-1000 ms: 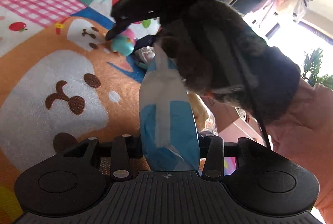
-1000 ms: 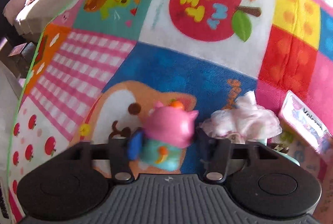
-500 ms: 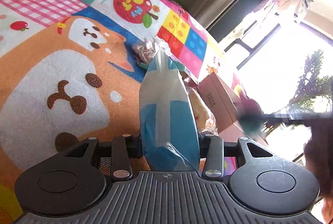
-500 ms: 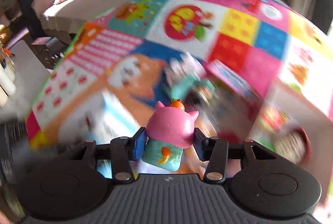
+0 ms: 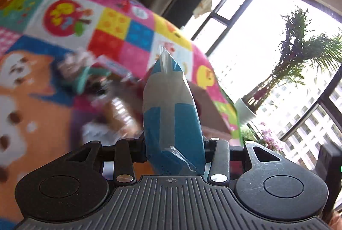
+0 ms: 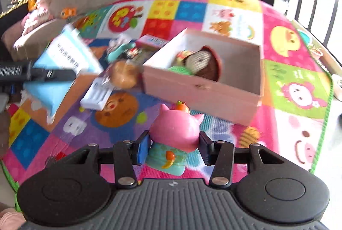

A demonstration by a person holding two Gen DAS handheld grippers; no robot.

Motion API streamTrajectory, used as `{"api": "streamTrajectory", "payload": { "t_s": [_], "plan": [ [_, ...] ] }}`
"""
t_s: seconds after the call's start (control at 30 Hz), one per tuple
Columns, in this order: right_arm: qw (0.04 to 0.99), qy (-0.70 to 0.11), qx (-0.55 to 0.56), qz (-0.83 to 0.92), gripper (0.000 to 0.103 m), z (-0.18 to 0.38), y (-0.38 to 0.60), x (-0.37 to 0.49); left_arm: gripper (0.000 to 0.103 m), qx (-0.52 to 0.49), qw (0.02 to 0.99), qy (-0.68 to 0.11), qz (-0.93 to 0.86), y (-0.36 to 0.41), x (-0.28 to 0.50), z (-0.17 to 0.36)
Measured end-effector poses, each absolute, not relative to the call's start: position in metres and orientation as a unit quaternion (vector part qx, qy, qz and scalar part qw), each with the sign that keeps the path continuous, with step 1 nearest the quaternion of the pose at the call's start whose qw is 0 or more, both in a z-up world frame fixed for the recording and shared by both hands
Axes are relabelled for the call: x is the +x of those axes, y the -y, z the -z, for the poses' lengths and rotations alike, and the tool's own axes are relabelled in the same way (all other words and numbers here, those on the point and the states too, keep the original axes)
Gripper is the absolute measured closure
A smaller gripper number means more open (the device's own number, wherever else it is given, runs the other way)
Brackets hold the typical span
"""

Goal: Organize objects
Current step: 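Carry the packet into the pink box with the left tool while the right tool grasps the pink pig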

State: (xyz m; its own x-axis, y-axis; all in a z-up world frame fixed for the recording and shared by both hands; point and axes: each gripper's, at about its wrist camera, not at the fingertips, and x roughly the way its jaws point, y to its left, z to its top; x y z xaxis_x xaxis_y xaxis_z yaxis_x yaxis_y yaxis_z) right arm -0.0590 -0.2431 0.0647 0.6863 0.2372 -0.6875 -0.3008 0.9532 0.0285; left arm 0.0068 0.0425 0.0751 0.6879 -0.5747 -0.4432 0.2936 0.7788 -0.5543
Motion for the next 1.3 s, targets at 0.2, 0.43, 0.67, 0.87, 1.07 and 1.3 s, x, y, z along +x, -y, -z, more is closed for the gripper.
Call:
{"api": "streamTrajectory", "payload": {
  "t_s": [0.2, 0.43, 0.67, 0.87, 1.07, 1.3],
  "plan": [
    [0.936, -0.321, -0.036, -0.138, 0.056, -0.069, 0.262, -0.056, 0.058, -0.228, 0.887, -0.301, 0.267, 0.035, 0.087, -0.083],
    [0.947, -0.302, -0.013, -0.111, 0.056, -0.068, 0.286, -0.051, 0.057, -0.262, 0.864, -0.323, 0.285, 0.079, 0.149, -0.079],
    [0.942, -0.320, 0.028, -0.102, 0.056, -0.055, 0.305, -0.045, 0.057, -0.278, 0.819, -0.403, 0.299, 0.145, 0.158, -0.039],
    [0.944, -0.315, 0.031, -0.092, 0.056, -0.051, 0.314, -0.047, 0.053, -0.186, 0.861, -0.412, 0.235, 0.151, 0.145, -0.019],
    [0.946, -0.314, 0.024, -0.081, 0.056, -0.048, 0.317, -0.042, 0.053, -0.124, 0.917, -0.314, 0.211, 0.118, 0.099, -0.059],
    [0.946, -0.314, 0.024, -0.078, 0.056, -0.047, 0.313, -0.038, 0.053, -0.120, 0.894, -0.305, 0.307, 0.126, 0.089, -0.080]
  ]
}}
